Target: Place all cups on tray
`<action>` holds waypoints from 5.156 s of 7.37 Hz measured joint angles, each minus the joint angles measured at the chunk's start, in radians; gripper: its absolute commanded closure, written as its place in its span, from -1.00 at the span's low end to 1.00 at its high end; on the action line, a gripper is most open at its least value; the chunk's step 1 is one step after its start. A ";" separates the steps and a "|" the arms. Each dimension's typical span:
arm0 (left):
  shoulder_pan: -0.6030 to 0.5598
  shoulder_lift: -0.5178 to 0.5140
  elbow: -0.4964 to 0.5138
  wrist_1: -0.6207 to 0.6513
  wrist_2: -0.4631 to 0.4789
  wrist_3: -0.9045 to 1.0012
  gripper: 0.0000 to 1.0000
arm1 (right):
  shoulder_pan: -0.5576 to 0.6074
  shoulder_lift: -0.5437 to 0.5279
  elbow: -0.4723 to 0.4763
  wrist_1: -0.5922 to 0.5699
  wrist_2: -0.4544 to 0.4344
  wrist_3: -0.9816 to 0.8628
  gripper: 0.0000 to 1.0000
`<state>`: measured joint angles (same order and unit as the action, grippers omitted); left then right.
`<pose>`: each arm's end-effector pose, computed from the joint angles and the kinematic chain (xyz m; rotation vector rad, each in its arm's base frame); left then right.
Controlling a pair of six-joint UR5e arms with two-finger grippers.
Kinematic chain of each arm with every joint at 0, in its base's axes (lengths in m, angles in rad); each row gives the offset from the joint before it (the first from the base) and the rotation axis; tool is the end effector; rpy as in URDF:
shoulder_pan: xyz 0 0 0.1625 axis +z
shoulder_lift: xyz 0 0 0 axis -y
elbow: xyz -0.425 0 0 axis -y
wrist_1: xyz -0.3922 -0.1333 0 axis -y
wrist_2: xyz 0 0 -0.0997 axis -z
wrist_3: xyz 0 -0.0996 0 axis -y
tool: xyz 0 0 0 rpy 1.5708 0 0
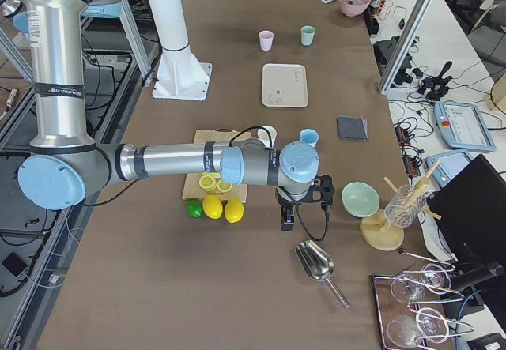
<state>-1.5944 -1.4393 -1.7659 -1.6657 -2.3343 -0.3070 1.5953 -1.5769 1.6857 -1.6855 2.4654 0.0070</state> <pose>-0.0749 -0.4438 0.6142 0.0417 0.7776 -0.2533 0.0675 -0.4851 0.6078 0.0023 -0.8947 0.0320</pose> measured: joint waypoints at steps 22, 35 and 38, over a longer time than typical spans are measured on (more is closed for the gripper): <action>0.022 -0.087 -0.003 -0.005 -0.020 -0.012 -0.95 | 0.003 0.002 0.071 0.003 -0.016 0.044 -1.00; 0.157 -0.156 0.002 -0.168 -0.029 -0.146 -0.95 | -0.698 0.033 0.246 0.475 -0.326 1.027 -1.00; 0.157 -0.164 0.001 -0.168 -0.028 -0.146 -0.95 | -0.768 0.048 0.218 0.477 -0.376 1.058 -1.00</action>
<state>-1.4374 -1.6029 -1.7646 -1.8339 -2.3624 -0.4527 0.8268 -1.5288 1.9041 -1.2088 2.0893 1.0645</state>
